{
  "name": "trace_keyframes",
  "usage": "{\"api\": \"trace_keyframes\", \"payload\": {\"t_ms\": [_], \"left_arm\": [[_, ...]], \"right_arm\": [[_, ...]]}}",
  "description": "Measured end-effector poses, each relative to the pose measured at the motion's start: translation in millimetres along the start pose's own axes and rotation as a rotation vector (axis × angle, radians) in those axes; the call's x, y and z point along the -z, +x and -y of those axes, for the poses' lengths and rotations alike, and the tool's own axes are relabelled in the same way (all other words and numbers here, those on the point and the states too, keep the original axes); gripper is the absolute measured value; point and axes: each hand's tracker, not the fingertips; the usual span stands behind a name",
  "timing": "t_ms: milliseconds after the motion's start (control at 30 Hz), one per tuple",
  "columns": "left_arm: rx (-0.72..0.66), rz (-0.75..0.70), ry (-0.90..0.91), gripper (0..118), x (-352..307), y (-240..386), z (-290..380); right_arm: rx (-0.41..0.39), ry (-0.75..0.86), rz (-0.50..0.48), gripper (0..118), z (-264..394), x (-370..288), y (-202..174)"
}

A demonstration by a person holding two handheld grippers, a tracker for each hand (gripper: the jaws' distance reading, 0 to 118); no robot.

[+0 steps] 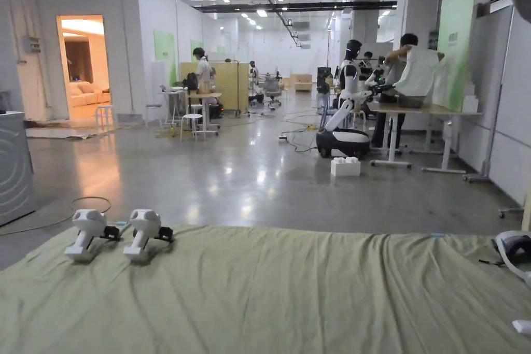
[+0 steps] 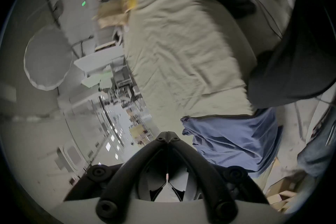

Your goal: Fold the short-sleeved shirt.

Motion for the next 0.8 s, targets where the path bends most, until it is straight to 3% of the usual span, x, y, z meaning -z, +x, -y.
{"api": "trace_keyframes", "payload": {"t_ms": [67,133,167,267,367,433,500,567,633,667,800], "left_arm": [[-0.032,-0.141,0.021,1,-1,0,7],[-0.293,-0.225,-0.048,1,4,-26,10],[-0.429,-0.202,-0.095,1,3,-45,19],[-1.128,-0.359,-0.069,1,-30,-127,65],[-1.766,-0.532,0.142,1,-79,-158,128],[-2.119,-0.603,0.296,1,-100,-149,157],[-2.267,-0.63,0.42,1,-107,-134,162],[-2.223,-0.603,0.431,1,-106,-135,158],[-2.172,-0.544,0.401,1,-102,-141,153],[-2.161,-0.538,0.404,1,-101,-142,150],[-2.135,-0.526,0.402,1,-99,-146,141]], "right_arm": [[0.055,-0.015,0.074,2,-1,-2,5],[0.314,-0.072,0.172,2,9,-6,30],[0.454,-0.098,0.236,2,16,-9,43],[0.973,-0.203,0.453,2,53,-26,87],[1.595,-0.235,0.628,2,93,-48,104],[2.043,-0.087,0.636,2,113,-62,94],[2.372,0.123,0.568,2,126,-69,78],[2.401,0.154,0.539,2,114,-71,83],[2.238,0.032,0.569,2,104,-69,88],[2.194,0.024,0.568,2,102,-68,87],[2.144,0.051,0.54,2,92,-71,94]]}}
